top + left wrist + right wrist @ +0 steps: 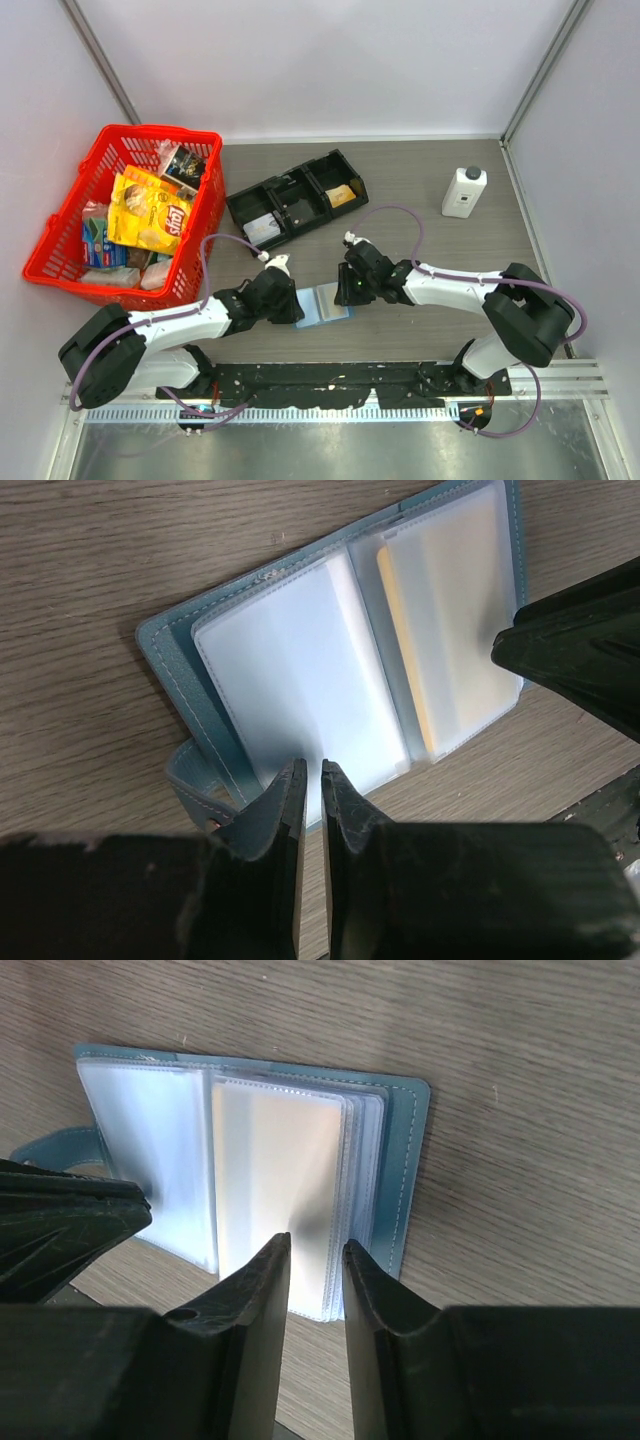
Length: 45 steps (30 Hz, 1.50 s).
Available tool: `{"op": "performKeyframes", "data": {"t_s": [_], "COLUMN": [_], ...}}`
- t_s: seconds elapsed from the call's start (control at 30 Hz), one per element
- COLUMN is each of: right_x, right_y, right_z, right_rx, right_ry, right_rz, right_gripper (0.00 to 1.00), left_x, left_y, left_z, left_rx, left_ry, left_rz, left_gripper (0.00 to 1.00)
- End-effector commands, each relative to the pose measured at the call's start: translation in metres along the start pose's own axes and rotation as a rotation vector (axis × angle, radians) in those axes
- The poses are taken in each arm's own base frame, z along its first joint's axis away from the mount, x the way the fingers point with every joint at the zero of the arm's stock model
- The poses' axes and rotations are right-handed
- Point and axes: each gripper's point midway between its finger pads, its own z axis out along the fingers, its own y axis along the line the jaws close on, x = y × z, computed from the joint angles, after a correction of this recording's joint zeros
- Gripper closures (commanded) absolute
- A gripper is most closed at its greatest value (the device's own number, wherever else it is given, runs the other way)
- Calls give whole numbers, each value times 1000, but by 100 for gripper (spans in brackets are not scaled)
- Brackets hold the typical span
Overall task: Take the credit cards out of the card holder
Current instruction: Remove the credit card from the card holder.
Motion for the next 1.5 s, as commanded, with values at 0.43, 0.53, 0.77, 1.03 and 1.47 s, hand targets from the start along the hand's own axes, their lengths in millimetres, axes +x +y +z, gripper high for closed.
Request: {"op": "performKeyframes", "data": {"t_s": [0.43, 0.53, 0.77, 1.03, 1.47], "right_x": [-20, -22, -26, -18, 2], "right_y": [55, 66, 85, 59, 16], "right_z": [-20, -24, -33, -22, -7], "right_rx": [-213, -260, -359, -236, -90], "right_ry": [-62, -71, -93, -77, -66], "right_rz": [-36, -42, -56, -33, -31], "right_gripper": [78, 77, 71, 78, 86], "left_x": [16, 18, 20, 20, -39], "left_y": [11, 11, 12, 12, -18], "left_z": [1, 1, 0, -4, -66], "left_rx": [-16, -14, -5, 2, 88], "left_ry": [41, 44, 40, 32, -196], "left_rz": [-5, -11, -23, -38, -96], "left_gripper": [86, 86, 86, 86, 71]}}
